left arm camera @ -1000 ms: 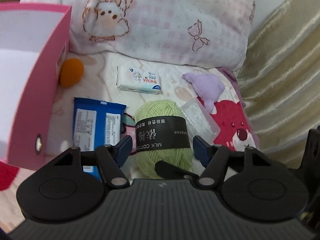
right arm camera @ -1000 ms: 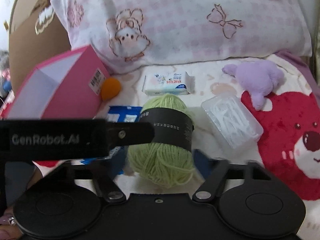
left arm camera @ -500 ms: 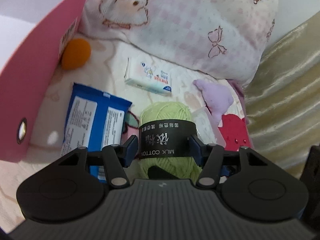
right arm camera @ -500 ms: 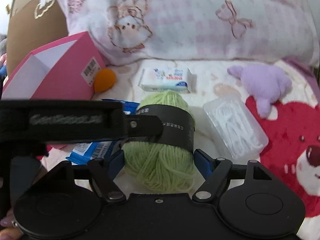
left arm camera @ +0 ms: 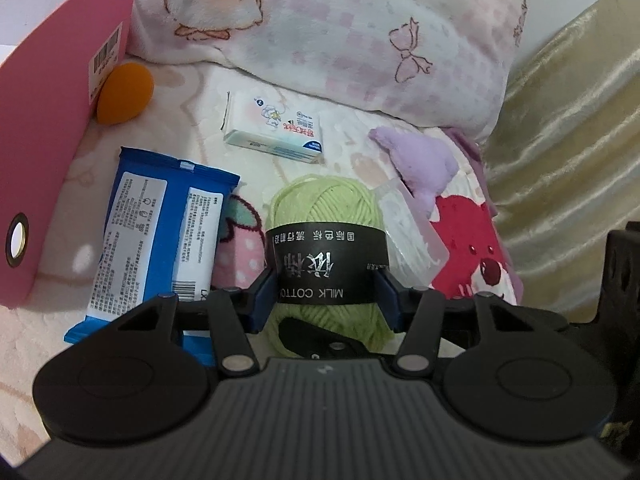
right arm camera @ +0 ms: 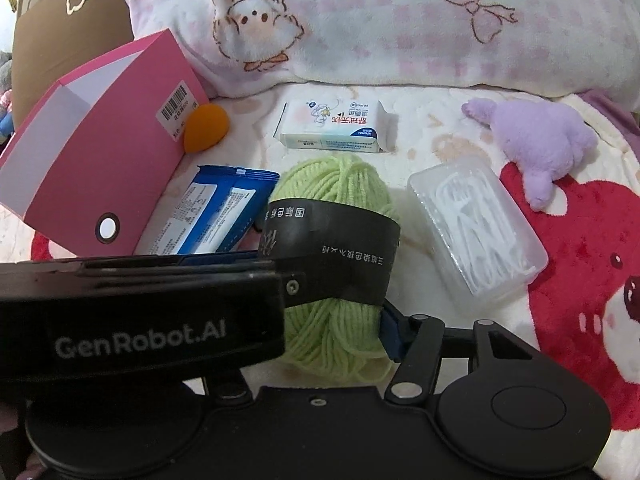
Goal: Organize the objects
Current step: 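Lift the green yarn ball with the right tool toward the pink box, then lower the yarn ball into the pink box and open the right tool, then withdraw the right tool from the pink box and move toward the blue packet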
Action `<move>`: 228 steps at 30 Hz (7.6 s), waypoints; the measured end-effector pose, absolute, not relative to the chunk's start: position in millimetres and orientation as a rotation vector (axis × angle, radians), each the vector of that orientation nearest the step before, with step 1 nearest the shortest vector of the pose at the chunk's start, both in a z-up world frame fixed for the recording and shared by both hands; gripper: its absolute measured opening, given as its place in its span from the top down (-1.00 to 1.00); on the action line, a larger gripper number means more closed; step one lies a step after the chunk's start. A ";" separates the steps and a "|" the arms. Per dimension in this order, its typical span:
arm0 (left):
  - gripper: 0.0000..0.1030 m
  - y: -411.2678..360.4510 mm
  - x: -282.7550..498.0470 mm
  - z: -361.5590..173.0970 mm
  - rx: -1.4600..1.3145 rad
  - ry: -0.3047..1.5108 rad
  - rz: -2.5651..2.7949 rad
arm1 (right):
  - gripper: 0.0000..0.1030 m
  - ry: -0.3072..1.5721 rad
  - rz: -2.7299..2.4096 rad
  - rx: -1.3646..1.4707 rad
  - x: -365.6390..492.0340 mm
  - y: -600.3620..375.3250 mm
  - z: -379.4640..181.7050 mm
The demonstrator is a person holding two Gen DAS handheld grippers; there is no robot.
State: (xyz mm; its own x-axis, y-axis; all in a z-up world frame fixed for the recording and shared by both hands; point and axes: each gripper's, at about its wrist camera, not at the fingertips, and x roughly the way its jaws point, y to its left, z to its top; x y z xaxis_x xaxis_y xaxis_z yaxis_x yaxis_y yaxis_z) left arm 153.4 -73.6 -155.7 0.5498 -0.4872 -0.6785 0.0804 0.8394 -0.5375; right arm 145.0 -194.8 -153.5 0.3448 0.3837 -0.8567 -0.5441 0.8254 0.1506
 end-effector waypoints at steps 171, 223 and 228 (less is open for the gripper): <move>0.33 210.2 194.0 -116.2 -0.476 1.013 0.116 | 0.42 0.942 0.934 -0.196 126.4 98.3 -118.5; -0.53 173.6 96.1 33.1 -0.330 1.005 0.063 | -0.61 0.836 1.036 -0.280 61.4 -2.0 5.7; -0.72 153.8 85.6 45.7 -0.289 1.030 0.026 | -0.66 0.835 1.051 -0.314 52.7 -19.1 21.3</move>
